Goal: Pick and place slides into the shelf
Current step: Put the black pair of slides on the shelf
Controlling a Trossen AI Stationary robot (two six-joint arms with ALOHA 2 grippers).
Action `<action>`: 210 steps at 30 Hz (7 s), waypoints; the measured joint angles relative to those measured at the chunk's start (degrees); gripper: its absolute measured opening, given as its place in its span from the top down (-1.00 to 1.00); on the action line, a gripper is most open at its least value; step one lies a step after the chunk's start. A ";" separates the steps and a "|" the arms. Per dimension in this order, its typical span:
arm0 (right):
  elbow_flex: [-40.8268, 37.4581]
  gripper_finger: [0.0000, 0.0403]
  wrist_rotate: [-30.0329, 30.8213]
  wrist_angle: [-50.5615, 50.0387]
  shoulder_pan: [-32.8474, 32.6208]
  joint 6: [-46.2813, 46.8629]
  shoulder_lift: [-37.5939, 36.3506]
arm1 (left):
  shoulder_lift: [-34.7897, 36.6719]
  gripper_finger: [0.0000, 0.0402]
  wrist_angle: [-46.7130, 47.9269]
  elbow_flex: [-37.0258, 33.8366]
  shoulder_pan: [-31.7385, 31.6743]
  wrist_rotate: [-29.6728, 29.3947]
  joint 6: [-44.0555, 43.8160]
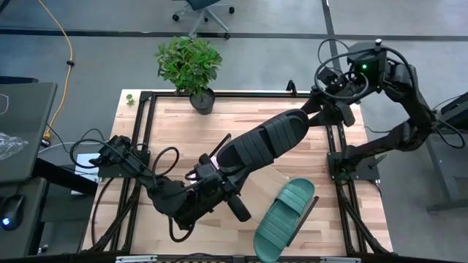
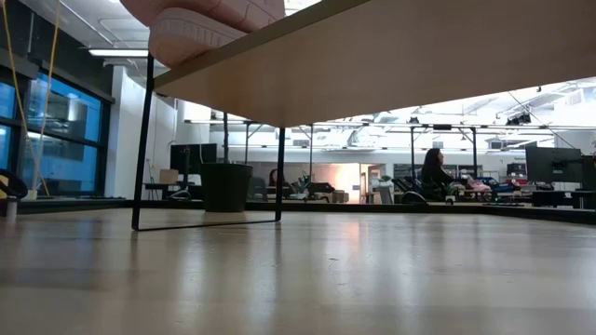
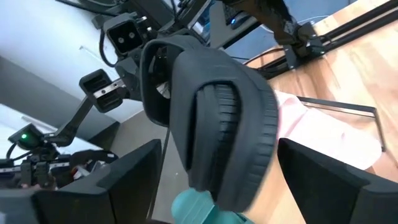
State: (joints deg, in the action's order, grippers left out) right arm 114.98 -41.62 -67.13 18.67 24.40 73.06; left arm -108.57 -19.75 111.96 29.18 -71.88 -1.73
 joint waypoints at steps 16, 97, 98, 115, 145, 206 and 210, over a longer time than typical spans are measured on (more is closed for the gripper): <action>0.00 -0.36 2.09 0.72 -3.49 -2.50 1.64 | 0.00 1.00 -0.15 0.00 -0.69 1.40 0.03; -0.74 0.37 1.98 -13.08 3.92 -7.61 -2.95 | 2.14 0.23 1.73 3.67 6.92 -0.56 15.06; -1.66 0.37 1.92 -12.81 3.92 -7.40 -3.09 | 2.14 0.23 1.76 3.67 6.92 -0.58 15.02; -37.85 0.37 -8.94 17.75 3.90 10.23 -13.45 | 2.08 0.23 3.40 3.67 6.98 -0.34 14.98; -60.11 0.37 -6.07 44.32 -1.79 26.59 -17.32 | 7.21 0.23 21.21 3.61 9.09 2.35 10.80; -60.11 0.37 4.36 46.32 -12.80 26.57 -4.94 | 9.53 0.23 58.95 3.63 7.94 4.81 -24.18; -60.11 0.37 4.35 46.40 -12.84 26.32 -4.90 | 9.51 0.23 58.91 3.63 7.94 4.83 -24.23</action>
State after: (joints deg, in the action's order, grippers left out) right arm 54.87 -37.27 -20.73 5.82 50.72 68.16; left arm -99.07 39.16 115.59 37.12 -67.06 -25.95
